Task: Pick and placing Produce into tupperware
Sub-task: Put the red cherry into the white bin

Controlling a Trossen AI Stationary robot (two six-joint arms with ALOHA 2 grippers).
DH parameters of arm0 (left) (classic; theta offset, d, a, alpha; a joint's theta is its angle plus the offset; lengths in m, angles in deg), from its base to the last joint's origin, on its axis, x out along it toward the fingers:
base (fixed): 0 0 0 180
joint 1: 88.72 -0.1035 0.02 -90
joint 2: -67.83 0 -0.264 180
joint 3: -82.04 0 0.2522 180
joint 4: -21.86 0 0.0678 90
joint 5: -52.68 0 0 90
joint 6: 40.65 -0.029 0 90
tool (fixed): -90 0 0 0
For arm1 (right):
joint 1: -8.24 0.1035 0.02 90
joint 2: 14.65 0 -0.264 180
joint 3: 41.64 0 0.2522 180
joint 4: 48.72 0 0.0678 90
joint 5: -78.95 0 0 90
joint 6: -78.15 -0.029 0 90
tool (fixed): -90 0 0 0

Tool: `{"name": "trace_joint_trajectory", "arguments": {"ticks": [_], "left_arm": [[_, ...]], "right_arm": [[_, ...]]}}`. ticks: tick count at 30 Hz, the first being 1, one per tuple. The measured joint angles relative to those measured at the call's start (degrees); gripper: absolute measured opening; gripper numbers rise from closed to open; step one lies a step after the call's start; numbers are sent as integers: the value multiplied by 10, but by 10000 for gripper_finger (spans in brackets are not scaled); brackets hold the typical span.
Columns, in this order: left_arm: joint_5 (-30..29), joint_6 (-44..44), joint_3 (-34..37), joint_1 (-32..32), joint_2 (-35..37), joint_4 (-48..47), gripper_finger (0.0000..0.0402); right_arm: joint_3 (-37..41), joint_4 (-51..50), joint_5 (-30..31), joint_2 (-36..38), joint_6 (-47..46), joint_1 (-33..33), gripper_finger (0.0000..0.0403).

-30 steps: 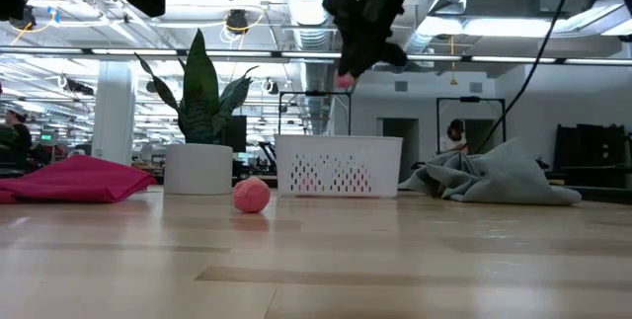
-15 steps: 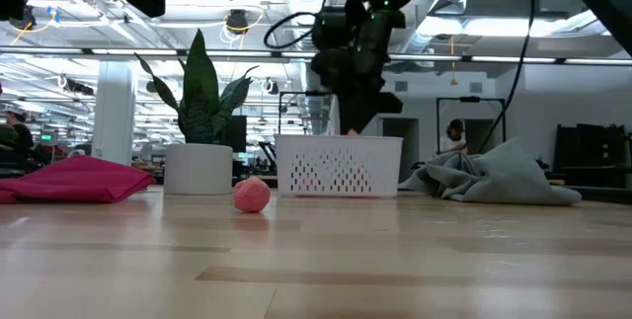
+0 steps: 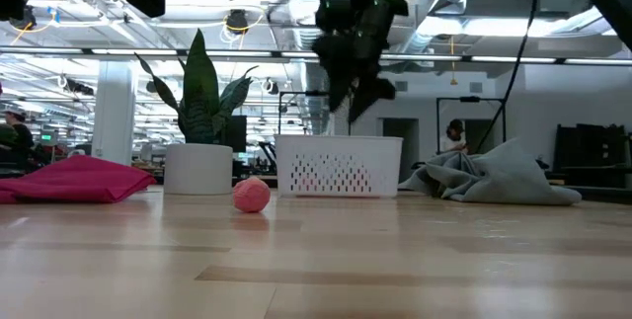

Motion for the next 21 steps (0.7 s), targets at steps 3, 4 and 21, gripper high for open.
{"name": "trace_joint_trajectory", "arguments": {"ticks": [3, 4, 21], "left_arm": [[-1, 0, 0, 0, 0, -1, 225], [-1, 0, 0, 0, 0, -1, 225], [-1, 0, 0, 0, 0, -4, 225]], "right_arm": [[-11, 10, 19, 30, 8, 5, 280], [-14, 14, 25, 42, 10, 8, 281], [-18, 183, 198, 285, 95, 109, 281]]}}
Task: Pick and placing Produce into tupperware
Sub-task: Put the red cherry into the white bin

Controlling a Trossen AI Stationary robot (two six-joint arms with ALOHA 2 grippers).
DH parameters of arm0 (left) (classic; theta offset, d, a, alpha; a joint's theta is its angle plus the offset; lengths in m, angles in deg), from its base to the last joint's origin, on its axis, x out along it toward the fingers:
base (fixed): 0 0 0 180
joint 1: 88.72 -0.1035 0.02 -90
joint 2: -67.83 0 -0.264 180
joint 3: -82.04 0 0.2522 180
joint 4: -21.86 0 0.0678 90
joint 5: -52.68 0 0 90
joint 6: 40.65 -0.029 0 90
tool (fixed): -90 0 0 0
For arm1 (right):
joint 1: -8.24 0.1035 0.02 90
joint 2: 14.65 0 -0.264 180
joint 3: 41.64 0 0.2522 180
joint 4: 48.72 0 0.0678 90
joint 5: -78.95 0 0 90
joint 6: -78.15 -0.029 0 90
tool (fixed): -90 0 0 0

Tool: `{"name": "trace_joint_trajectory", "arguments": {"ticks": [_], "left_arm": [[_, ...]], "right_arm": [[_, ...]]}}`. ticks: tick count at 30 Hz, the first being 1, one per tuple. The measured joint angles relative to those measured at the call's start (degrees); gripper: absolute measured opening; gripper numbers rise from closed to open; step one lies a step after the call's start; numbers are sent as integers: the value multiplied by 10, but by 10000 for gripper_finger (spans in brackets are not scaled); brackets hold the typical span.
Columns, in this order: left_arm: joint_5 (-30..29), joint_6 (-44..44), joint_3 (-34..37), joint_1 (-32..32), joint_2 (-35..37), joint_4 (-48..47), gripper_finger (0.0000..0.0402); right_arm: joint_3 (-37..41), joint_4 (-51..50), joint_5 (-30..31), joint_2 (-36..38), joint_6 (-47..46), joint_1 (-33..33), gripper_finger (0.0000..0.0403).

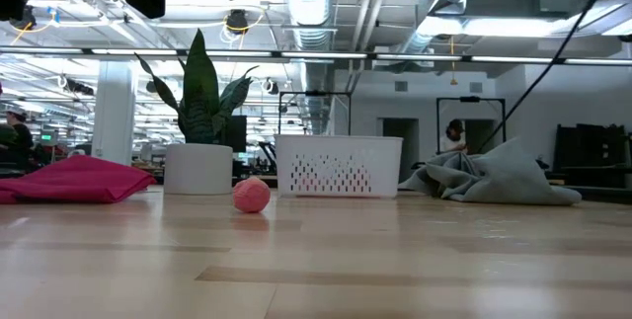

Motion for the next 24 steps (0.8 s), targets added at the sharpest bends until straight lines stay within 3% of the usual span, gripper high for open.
{"name": "trace_joint_trajectory", "arguments": {"ticks": [13, 24], "left_arm": [[-1, 1, 0, 0, 0, 4, 225], [-1, 5, 0, 0, 0, 4, 225]], "right_arm": [[0, 143, 2, 53, 86, 104, 281], [0, 56, -41, 9, 25, 184, 281]]}}
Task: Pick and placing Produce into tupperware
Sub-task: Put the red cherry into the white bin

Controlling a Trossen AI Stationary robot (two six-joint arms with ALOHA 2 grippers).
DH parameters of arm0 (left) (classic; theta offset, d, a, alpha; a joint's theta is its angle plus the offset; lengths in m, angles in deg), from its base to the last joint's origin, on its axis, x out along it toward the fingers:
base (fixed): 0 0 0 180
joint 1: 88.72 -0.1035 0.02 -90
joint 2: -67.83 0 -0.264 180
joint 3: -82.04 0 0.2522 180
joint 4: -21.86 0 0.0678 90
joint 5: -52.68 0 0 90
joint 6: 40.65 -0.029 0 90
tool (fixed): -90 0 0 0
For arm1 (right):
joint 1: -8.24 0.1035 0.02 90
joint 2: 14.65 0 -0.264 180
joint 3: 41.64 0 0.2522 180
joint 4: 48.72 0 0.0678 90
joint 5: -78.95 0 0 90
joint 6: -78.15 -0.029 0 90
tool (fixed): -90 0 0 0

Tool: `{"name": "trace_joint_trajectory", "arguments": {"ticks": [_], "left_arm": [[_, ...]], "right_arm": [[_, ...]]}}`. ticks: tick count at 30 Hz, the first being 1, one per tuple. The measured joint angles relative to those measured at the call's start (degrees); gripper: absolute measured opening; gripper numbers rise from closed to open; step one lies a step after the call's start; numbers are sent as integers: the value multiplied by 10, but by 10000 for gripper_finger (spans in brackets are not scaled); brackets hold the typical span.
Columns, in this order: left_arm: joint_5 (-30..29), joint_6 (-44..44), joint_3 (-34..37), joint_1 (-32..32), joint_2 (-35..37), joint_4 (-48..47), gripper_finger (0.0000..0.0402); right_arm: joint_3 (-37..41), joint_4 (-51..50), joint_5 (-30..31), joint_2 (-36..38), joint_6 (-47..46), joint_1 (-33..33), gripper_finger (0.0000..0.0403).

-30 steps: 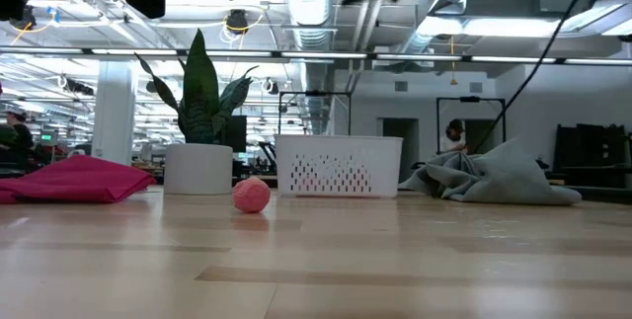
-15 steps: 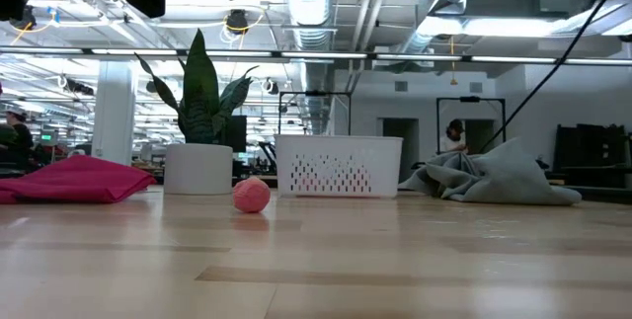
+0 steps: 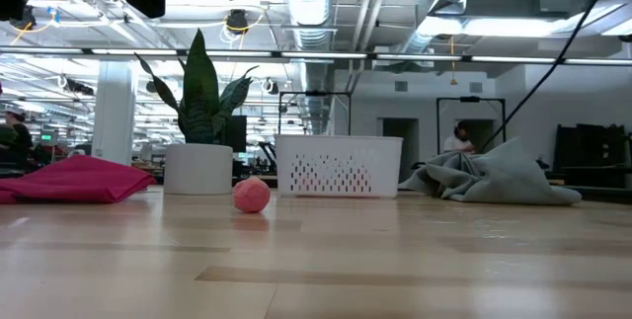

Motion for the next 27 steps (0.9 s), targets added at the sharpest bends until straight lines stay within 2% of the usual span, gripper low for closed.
{"name": "trace_joint_trajectory", "arguments": {"ticks": [6, 11, 16, 27], "left_arm": [[0, 0, 0, 0, 0, 0, 225], [0, 1, 0, 0, 0, 0, 225], [0, 2, 0, 0, 0, -1, 225], [0, 9, 0, 0, 0, 0, 225]], "right_arm": [[0, -91, -2, -46, -44, 47, 281], [0, -207, -3, -84, -131, 87, 281], [0, -265, -3, -127, -214, 130, 281], [0, -379, -17, -226, -492, 223, 281]]}}
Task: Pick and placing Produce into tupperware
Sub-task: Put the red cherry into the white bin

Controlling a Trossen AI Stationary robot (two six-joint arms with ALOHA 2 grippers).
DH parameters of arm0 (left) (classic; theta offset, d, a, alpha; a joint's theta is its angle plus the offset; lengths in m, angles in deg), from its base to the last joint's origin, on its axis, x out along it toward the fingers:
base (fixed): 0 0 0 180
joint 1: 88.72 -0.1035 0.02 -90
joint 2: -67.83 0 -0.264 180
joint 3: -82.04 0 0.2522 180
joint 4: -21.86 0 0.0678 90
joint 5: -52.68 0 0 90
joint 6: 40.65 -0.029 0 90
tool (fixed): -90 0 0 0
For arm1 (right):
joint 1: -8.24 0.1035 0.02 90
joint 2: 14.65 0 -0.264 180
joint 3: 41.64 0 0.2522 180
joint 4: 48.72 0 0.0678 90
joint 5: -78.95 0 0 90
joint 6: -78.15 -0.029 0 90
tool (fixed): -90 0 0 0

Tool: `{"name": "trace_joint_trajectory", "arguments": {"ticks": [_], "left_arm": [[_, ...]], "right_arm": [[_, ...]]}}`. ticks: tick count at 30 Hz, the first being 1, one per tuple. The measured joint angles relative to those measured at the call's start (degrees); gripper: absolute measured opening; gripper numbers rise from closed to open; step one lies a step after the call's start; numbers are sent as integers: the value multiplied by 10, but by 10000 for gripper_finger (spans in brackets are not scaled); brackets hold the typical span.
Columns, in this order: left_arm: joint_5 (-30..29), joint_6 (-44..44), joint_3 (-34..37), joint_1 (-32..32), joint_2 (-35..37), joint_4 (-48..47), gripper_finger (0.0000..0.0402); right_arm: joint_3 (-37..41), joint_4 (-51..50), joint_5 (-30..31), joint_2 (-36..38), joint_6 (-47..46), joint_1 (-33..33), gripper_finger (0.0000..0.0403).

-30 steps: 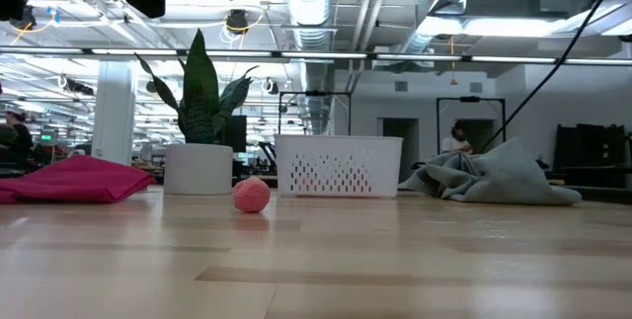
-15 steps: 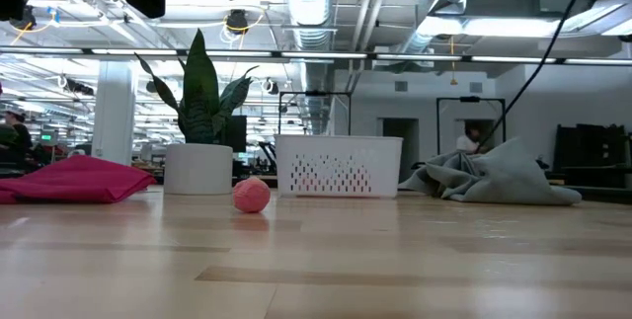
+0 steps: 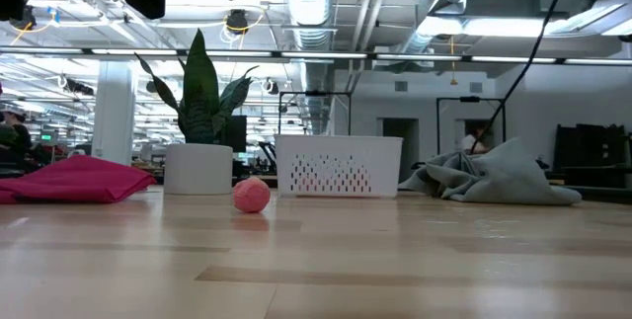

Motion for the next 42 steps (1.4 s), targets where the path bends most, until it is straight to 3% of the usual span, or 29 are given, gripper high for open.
{"name": "trace_joint_trajectory", "arguments": {"ticks": [5, 9, 16, 21, 28, 34, 42], "left_arm": [[0, 9, 0, 0, 0, 0, 225], [0, 13, 0, 0, 0, 0, 225], [0, 15, 0, 0, 0, 0, 225], [0, 15, 0, 0, 0, 1, 225], [0, 15, 0, 0, 0, 1, 225], [0, 20, 0, 0, 0, 4, 225], [0, 24, 0, 0, 0, 6, 225]], "right_arm": [[0, 11, -29, -44, -103, 32, 281], [0, 28, -39, -79, -145, 51, 281], [0, 44, -106, -137, -206, 72, 281], [0, 50, -113, -164, -220, 74, 281], [-2, 153, -151, -191, -224, 73, 281], [0, 159, -182, -205, -229, 74, 281], [0, 176, -175, -205, -225, 76, 281]]}}
